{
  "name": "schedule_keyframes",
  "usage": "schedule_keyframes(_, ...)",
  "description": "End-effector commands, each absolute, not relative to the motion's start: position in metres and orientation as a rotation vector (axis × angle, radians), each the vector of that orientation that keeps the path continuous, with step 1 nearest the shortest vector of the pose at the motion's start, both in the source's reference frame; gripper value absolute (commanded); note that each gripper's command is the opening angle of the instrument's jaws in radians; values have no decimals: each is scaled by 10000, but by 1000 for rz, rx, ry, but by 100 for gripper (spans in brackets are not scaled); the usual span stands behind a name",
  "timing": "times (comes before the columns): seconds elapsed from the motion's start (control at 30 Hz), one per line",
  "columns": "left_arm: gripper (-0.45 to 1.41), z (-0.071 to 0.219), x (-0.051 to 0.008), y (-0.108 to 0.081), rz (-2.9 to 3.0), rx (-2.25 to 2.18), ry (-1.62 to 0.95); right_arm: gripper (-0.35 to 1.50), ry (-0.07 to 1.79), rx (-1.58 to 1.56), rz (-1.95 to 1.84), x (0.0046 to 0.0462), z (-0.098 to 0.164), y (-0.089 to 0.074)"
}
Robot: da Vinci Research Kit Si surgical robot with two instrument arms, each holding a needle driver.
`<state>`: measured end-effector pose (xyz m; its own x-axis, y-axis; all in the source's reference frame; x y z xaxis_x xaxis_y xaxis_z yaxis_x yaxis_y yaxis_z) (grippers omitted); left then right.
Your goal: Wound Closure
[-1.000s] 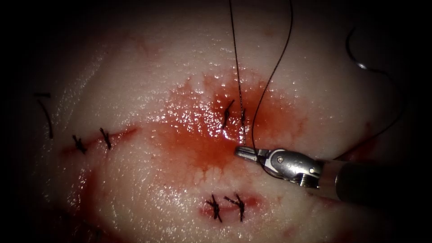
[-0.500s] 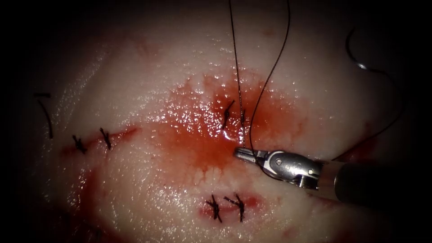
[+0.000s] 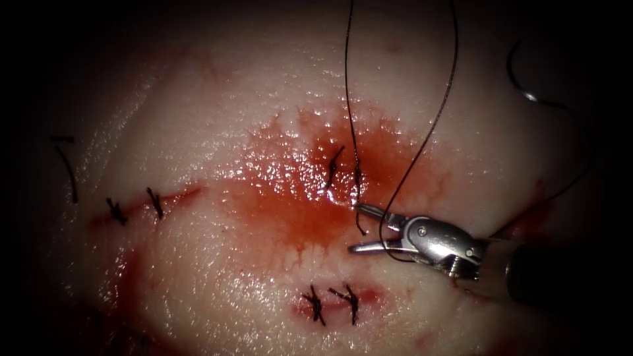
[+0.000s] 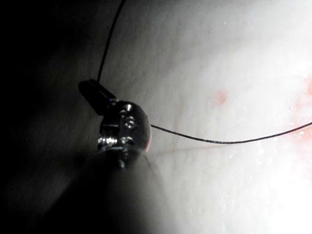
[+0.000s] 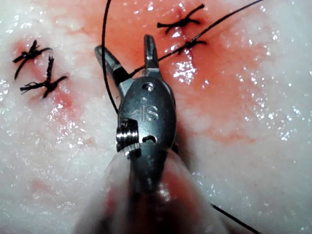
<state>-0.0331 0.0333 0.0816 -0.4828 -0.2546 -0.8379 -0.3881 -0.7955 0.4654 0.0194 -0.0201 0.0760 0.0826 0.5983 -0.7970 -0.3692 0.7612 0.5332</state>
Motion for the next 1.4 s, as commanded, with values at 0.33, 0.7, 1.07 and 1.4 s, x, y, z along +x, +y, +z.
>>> schedule_keyframes(0.33,-45,675,-368,275,2449,-1624,841,116,1286,285,838,187,763,-154)
schedule_keyframes(0.7,-40,596,-370,260,2440,-1611,808,128,1272,288,877,180,788,-129)
schedule_keyframes(1.07,-32,546,-360,265,2399,-1621,818,137,1267,285,886,183,798,-119)
schedule_keyframes(1.4,-32,529,-362,265,2393,-1625,836,148,1254,268,875,200,812,-114)
